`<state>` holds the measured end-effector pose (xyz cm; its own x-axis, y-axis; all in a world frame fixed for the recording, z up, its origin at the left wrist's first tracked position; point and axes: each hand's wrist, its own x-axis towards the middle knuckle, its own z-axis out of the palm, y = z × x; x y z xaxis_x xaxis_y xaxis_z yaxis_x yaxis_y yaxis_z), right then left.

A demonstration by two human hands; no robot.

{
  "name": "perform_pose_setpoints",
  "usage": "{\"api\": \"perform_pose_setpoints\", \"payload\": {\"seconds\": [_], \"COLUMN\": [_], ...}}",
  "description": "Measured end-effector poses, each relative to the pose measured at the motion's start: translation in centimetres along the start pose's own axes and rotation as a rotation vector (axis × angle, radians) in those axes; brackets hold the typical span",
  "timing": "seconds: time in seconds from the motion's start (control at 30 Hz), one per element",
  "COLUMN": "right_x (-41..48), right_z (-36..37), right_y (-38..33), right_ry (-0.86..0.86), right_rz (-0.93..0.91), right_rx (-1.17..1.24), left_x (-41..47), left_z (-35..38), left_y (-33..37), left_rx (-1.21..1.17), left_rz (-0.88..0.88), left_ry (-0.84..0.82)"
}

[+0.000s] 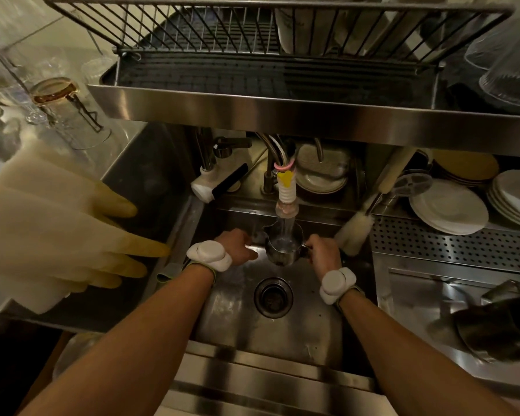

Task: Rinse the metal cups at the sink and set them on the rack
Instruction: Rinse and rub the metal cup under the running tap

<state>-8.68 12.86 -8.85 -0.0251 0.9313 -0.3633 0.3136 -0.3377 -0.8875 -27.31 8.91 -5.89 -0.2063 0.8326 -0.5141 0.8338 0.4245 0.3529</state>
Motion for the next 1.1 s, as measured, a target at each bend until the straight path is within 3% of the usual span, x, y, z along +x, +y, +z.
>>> {"api": "perform_pose_setpoints", "payload": {"seconds": [0.6,0.73,0.83,1.1], "right_x": [0.4,0.2,0.8,1.4], "right_z": [0.1,-0.2,-0.6,-0.5], "right_y": [-0.3,0.3,0.4,0.3], "right_ry": [-0.076,-0.15,-0.082,-0.092], "right_rz": [-0.127,-0.022,0.068,0.085], "right_rx": [-0.039,-0.04,0.063,0.092], "left_x": [1.3,1.3,1.1,0.7], "left_z": [0.5,0.6,0.6,-0.6], "left_y": [1.3,1.3,1.3,1.4], "left_rx": [-0.025,-0.031,-0.003,0.051], "left_rz": [0.019,0.017,-0.006,-0.016], "left_ry": [-0.032,-0.03,-0.033,0.012]}}
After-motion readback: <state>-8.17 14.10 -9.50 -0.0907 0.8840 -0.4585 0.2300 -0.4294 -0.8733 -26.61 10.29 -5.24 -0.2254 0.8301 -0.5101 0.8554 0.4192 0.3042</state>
